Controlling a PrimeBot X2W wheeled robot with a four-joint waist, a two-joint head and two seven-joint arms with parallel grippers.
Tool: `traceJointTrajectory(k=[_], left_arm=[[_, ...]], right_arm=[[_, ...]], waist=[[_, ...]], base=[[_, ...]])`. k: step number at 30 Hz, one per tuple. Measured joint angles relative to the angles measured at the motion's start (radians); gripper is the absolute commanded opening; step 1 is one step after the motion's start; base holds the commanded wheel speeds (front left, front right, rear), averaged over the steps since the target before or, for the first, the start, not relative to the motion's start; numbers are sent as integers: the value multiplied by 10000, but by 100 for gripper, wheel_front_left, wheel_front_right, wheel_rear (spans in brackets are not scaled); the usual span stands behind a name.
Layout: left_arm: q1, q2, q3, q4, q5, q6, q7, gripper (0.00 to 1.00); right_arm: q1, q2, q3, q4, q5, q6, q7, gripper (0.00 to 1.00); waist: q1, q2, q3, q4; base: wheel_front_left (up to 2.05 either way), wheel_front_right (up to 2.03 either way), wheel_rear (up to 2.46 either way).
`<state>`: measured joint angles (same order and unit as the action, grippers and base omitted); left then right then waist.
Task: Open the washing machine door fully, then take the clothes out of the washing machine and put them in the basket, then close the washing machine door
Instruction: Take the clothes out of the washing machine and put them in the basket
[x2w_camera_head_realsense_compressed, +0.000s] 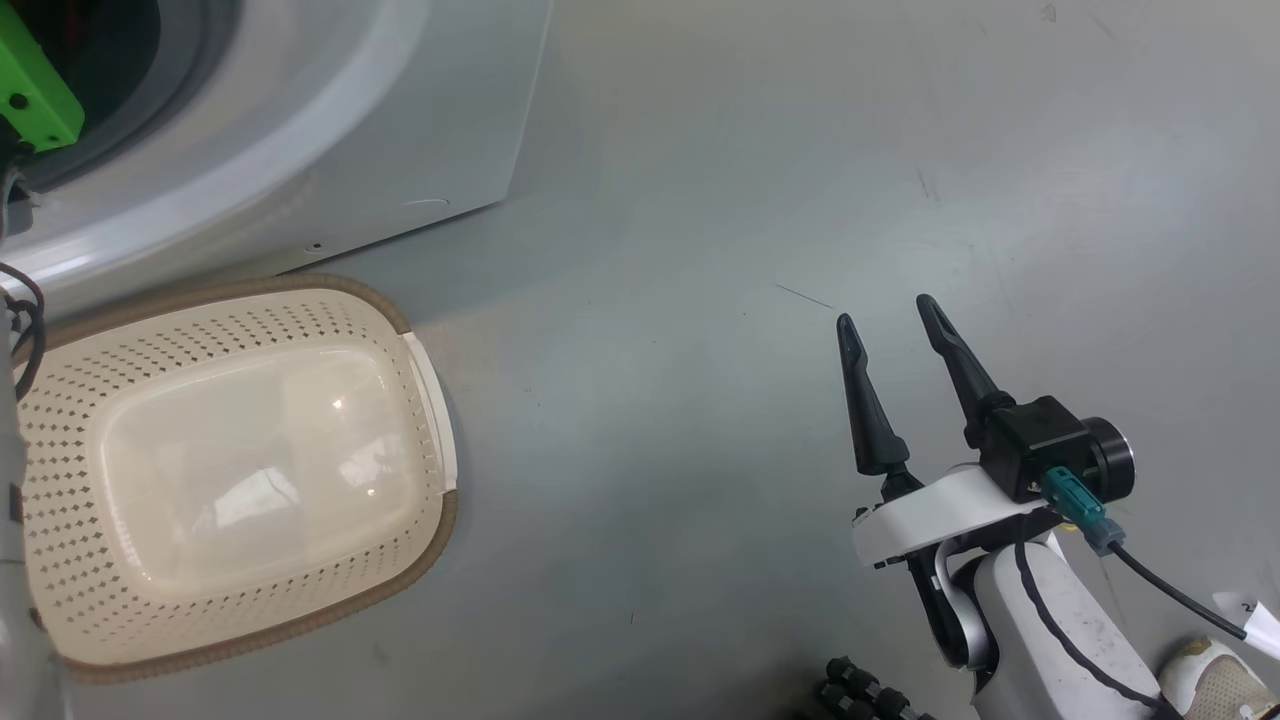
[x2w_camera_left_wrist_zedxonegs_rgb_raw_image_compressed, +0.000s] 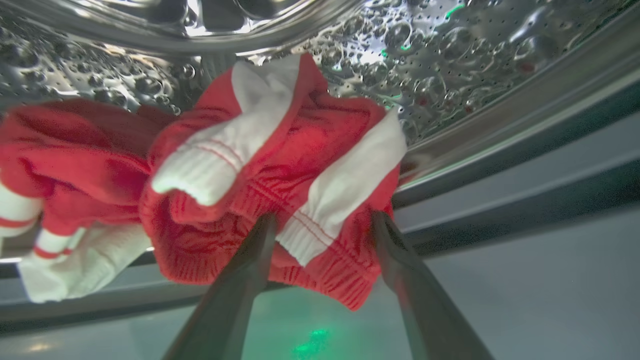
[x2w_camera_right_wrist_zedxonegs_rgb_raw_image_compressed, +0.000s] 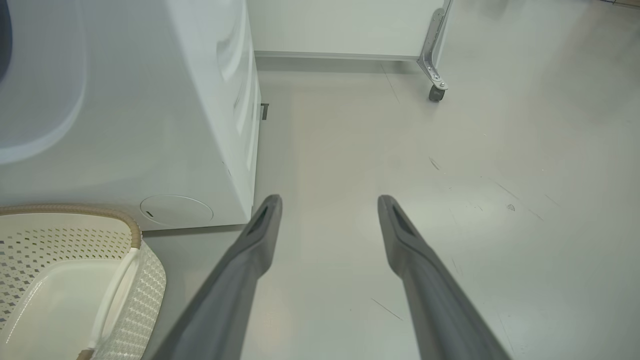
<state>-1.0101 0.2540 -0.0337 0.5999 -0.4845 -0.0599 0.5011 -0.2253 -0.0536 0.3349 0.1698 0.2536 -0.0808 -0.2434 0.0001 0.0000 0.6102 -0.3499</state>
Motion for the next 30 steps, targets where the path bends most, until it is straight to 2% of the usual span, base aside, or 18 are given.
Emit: traceJointTrajectory(k=[6,7,8,9,10,11,21,30], left_arm=[[-247,-2,8,430,-88,105,173,100],[-265,0,13,476,-88,111,169,68],[-265,0,13,476,-88,111,169,68],[-291,-2,17,548,-90,111,173,36],[-330,-8,19,642,-100,111,188,22],[-359,-10,19,698,-111,111,182,0],[-417,-35,-13,988,-165,19,-280,0],[-414,-297,-163,920,-153,-174,-1434,0]], right_arm=[[-150,17,25,96,2,-6,-2,100],[-196,27,33,98,2,-6,-4,100],[-196,27,33,98,2,-6,-4,100],[-225,36,36,104,2,-6,-13,100],[-238,42,42,119,4,-6,-13,100],[-248,42,46,144,6,-6,-13,100],[-385,44,35,280,15,-10,-61,100],[-438,46,-240,284,13,-94,-84,100]], waist=[[0,0,134,4],[0,0,145,7],[0,0,145,7],[0,0,155,11],[0,0,164,17],[0,0,172,24],[0,0,180,125],[0,0,114,495]], base=[[0,0,0],[0,0,0],[0,0,0],[0,0,0],[0,0,0],[0,0,0],[0,0,0],[0,0,0]])
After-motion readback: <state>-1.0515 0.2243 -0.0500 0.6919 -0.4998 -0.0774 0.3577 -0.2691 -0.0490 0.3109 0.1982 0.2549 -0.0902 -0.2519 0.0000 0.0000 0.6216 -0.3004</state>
